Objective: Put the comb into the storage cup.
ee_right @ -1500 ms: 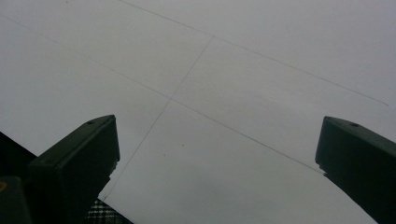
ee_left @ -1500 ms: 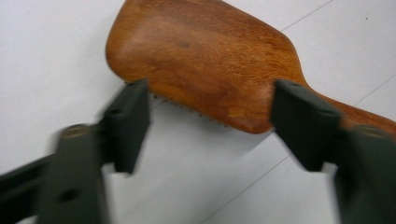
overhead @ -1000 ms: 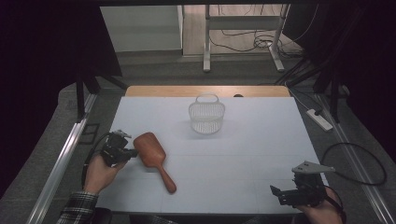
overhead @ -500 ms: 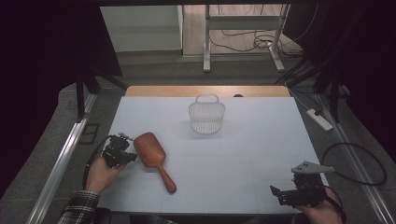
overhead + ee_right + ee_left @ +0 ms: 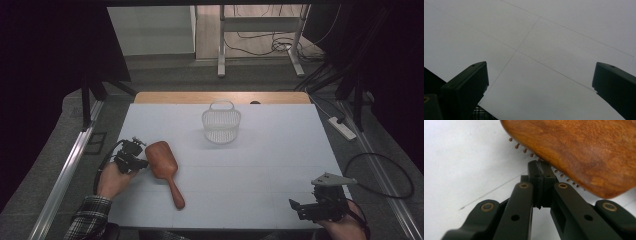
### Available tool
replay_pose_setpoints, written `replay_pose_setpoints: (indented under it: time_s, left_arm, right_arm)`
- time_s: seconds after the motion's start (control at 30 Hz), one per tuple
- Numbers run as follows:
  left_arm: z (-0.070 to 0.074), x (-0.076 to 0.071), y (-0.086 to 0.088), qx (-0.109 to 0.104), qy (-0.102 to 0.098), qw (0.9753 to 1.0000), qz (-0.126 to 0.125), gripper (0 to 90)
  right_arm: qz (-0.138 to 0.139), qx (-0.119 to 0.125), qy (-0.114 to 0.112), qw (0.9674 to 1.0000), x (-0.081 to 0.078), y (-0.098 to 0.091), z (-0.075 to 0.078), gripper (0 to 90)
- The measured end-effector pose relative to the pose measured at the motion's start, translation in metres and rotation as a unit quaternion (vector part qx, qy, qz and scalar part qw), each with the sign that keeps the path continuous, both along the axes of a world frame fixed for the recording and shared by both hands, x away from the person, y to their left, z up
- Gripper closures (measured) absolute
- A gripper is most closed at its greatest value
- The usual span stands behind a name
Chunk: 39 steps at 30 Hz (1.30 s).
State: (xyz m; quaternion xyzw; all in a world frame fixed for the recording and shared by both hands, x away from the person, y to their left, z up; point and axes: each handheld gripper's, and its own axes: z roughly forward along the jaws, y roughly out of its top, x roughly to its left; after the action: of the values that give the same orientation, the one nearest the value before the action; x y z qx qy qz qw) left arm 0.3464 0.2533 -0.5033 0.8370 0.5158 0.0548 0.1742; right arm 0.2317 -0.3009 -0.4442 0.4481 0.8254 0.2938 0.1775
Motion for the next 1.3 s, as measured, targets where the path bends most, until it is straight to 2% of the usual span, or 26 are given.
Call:
replay_pose_setpoints:
  time_s: [0.33,0.67,0.83,1.3]
  left_arm:
    - [-0.001,0.018,-0.01,0.014,0.004,0.9999,-0.007,89.2]
    - [0.001,0.035,-0.023,0.018,0.002,0.9997,-0.017,89.2]
    - [0.003,0.041,-0.03,0.012,-0.003,0.9997,-0.023,89.2]
    - [0.003,0.054,-0.048,0.016,-0.011,0.9991,-0.038,89.3]
  right_arm:
    - [-0.001,-0.002,0.001,1.0,0.0,0.0,0.0,0.8]
    - [-0.002,-0.001,0.0,1.0,0.0,0.0,0.0,0.9]
    - [-0.002,-0.001,0.0,1.0,0.0,0.0,0.0,0.9]
    - [-0.002,-0.002,0.001,1.0,0.0,0.0,0.0,1.0]
